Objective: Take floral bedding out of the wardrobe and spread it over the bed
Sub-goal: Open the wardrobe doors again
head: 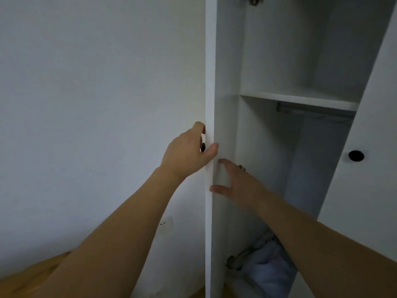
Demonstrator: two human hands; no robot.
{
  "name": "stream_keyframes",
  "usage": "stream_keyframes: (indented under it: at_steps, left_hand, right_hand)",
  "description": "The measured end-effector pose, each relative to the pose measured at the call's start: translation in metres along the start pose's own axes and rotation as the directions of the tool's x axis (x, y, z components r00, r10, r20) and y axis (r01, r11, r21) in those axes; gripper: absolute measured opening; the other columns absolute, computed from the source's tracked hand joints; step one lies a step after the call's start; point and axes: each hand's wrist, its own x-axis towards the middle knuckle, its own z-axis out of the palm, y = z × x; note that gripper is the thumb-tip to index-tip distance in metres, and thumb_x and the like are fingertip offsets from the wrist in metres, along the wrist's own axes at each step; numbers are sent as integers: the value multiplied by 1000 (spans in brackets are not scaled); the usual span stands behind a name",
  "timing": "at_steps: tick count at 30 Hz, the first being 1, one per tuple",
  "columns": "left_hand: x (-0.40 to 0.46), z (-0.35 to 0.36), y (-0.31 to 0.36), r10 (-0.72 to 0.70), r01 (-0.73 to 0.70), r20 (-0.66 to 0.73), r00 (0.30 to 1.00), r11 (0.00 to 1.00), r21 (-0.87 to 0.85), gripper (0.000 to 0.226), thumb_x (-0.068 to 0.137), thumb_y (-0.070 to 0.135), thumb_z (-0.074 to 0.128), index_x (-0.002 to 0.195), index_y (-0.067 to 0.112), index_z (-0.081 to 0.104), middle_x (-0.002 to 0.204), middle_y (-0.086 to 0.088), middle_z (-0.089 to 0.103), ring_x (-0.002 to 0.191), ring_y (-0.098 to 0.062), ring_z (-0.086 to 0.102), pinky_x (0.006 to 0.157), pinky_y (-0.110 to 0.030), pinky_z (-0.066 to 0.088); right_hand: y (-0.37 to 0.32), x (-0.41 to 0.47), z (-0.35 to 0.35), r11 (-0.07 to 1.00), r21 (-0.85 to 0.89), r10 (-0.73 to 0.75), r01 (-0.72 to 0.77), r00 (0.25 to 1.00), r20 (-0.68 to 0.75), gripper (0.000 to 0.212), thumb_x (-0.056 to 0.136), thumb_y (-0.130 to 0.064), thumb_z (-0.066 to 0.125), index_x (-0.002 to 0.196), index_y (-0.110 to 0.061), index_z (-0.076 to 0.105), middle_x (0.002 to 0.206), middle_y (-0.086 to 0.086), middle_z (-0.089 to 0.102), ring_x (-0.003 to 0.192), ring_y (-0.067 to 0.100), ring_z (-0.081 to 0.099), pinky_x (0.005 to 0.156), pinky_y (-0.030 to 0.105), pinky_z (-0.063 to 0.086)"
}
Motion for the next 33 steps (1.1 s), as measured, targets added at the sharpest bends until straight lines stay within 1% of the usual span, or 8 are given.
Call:
stream_keyframes:
  at_steps: [6,10,15,23,25,28,30,33]
  left_hand:
    - [-8,-7,-57,-210,201,-163,964,977,-67,23,93,34,53,83,15,45,66,-1,56,56,-17,54,49,-28,43]
    - [7,-12,-98,-354,337,-184,917,934,-121,19,93,28,52,85,11,52,71,-3,59,62,-21,58,57,-34,49]
    - [26,-8,-141,-462,424,-211,861,883,-201,12,93,23,53,91,13,58,78,-1,64,68,-19,60,57,-25,44]
    - [36,-2,-164,-487,434,-237,840,867,-245,13,94,24,53,98,14,61,80,2,66,72,-17,62,63,-25,44]
    - [30,3,-157,-509,445,-268,818,855,-266,20,96,24,52,110,14,61,96,1,67,89,-20,65,71,-23,47]
    - [18,14,-133,-452,399,-394,801,892,-211,46,100,21,45,143,8,37,148,-9,40,138,-22,34,111,-30,30]
    - [16,20,-114,-317,302,-437,842,947,-106,52,102,19,40,149,4,24,156,-12,25,146,-24,17,120,-34,15]
    - [25,38,-77,-188,169,-337,923,982,-83,53,104,21,33,150,1,17,158,-14,19,148,-25,9,121,-36,5]
  right_hand:
    - [-27,55,26,945,-264,-209,195,978,-27,90,92,-29,56,150,-29,-12,160,-5,-12,148,15,2,118,34,12]
    - [-46,95,27,924,-351,-173,152,985,-29,94,87,-11,50,148,-29,-18,159,-1,-21,148,18,-8,121,40,5]
    - [-63,138,37,925,-357,-100,128,990,96,93,85,-8,47,149,-25,-19,158,2,-24,147,18,-13,121,38,-2]
    - [-71,152,57,930,-351,-90,111,993,73,85,88,-7,41,150,-20,-15,159,3,-20,147,18,-12,121,37,-3]
    - [-61,144,43,919,-380,-83,104,994,72,80,91,-10,40,151,-19,-12,160,2,-16,148,17,-10,121,36,-4]
    - [-39,121,3,890,-454,-36,37,999,10,72,94,-15,38,152,-16,-5,161,4,-11,148,18,-6,120,37,-3]
    - [-24,105,-30,852,-522,-13,-19,998,-58,69,95,-18,38,152,-15,0,161,5,-6,148,20,-2,120,38,-1]
    - [-3,74,-85,763,-629,56,-150,984,-168,66,95,-21,39,151,-12,7,161,7,2,148,22,3,121,42,1]
